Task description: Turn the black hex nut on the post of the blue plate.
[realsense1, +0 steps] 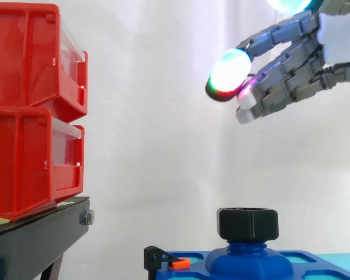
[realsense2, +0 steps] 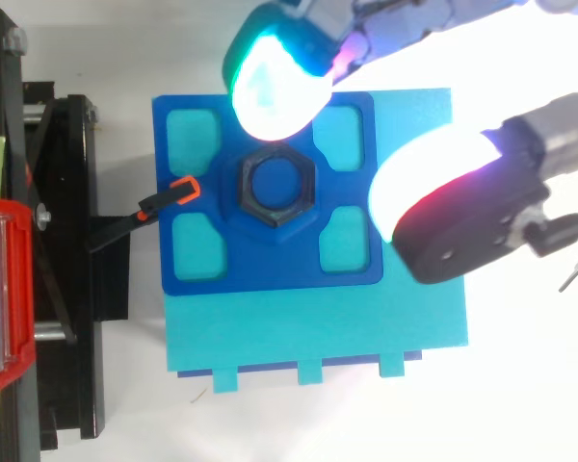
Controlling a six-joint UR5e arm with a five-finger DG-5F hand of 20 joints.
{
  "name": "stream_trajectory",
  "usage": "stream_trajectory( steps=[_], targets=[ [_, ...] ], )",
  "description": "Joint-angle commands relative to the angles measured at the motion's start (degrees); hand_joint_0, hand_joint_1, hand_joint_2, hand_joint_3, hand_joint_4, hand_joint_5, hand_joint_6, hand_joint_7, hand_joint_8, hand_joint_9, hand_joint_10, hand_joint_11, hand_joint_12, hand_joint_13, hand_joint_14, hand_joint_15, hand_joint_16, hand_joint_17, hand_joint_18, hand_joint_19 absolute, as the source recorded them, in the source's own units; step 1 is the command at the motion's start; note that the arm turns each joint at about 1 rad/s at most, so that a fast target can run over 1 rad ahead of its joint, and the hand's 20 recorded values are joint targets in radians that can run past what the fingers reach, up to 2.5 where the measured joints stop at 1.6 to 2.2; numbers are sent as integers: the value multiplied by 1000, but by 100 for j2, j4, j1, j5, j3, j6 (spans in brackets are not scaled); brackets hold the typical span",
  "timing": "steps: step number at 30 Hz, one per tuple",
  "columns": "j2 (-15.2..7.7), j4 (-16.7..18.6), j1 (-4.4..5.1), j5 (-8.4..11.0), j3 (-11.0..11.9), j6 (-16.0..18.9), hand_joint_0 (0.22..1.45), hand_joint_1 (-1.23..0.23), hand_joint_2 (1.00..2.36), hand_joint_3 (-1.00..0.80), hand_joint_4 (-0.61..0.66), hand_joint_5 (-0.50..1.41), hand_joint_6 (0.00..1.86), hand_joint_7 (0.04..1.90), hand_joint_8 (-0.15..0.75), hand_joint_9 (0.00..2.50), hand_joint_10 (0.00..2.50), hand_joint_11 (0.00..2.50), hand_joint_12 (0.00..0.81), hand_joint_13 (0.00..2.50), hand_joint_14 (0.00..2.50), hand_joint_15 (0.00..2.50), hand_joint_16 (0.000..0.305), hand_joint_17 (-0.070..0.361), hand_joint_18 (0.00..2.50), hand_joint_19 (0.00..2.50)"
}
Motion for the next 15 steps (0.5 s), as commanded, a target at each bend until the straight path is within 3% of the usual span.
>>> stream_trajectory(
  steps=[1, 7, 9, 15],
  targets=[
    [-210, 99, 0, -63, 83, -109, 499, -462, 1001, -488, 170, -197, 502, 769, 261, 627, 9, 274, 372, 375, 2, 74, 57, 127, 180, 64],
    [-571, 230, 9, -292, 311, -144, 499, -460, 1001, -489, 176, -195, 502, 765, 258, 630, 9, 281, 371, 378, 2, 75, 56, 127, 182, 60],
    [-580, 266, 9, -362, 320, -197, 499, -460, 1001, -489, 175, -194, 502, 768, 260, 632, 9, 289, 370, 379, 3, 79, 56, 127, 182, 62],
    [-782, 362, 18, -397, 364, -426, 500, -457, 1000, -489, 185, -188, 502, 769, 260, 639, 9, 292, 369, 382, 3, 73, 56, 126, 183, 60]
  ],
)
